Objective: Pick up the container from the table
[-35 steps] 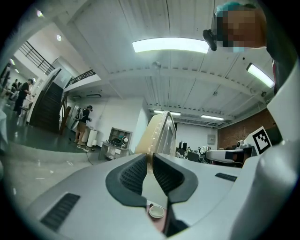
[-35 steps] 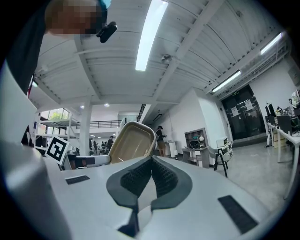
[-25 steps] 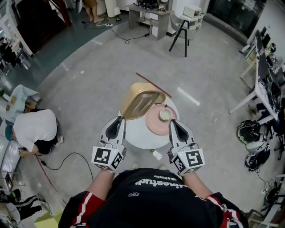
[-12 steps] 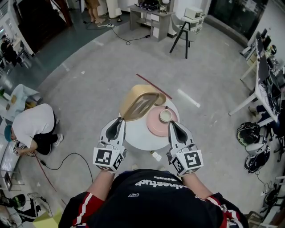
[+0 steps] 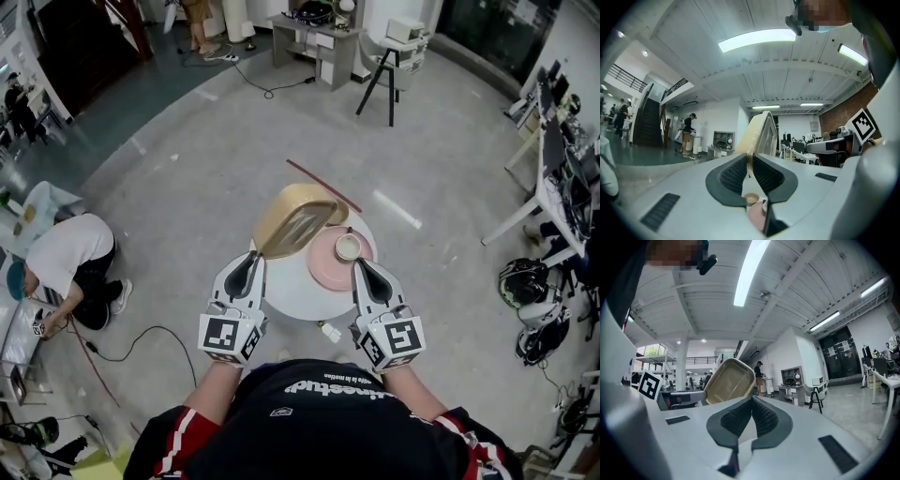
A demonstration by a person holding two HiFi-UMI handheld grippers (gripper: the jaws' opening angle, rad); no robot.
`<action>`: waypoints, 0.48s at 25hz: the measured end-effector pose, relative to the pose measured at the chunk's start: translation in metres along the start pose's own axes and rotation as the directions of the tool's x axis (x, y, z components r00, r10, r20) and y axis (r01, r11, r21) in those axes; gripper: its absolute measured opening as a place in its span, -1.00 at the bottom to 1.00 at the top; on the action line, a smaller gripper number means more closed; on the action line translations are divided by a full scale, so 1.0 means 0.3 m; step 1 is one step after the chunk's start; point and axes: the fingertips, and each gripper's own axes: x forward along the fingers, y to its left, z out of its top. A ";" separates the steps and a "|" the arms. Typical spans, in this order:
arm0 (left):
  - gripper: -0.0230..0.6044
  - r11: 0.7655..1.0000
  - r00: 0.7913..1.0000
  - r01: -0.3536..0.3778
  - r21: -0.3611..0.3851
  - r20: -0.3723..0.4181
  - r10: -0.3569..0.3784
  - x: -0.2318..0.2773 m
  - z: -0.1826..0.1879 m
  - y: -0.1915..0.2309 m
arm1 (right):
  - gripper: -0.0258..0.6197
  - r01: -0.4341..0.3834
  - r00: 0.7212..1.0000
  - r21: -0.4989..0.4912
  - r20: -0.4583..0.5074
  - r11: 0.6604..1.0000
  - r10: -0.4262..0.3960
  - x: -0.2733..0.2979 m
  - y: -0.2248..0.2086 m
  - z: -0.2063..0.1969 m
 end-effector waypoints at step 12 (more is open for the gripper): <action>-0.75 1.000 1.000 0.006 0.001 0.009 -0.006 -0.006 0.023 -0.007 | -0.89 -0.029 1.000 -0.005 -0.003 1.000 0.029 0.005 0.019 0.015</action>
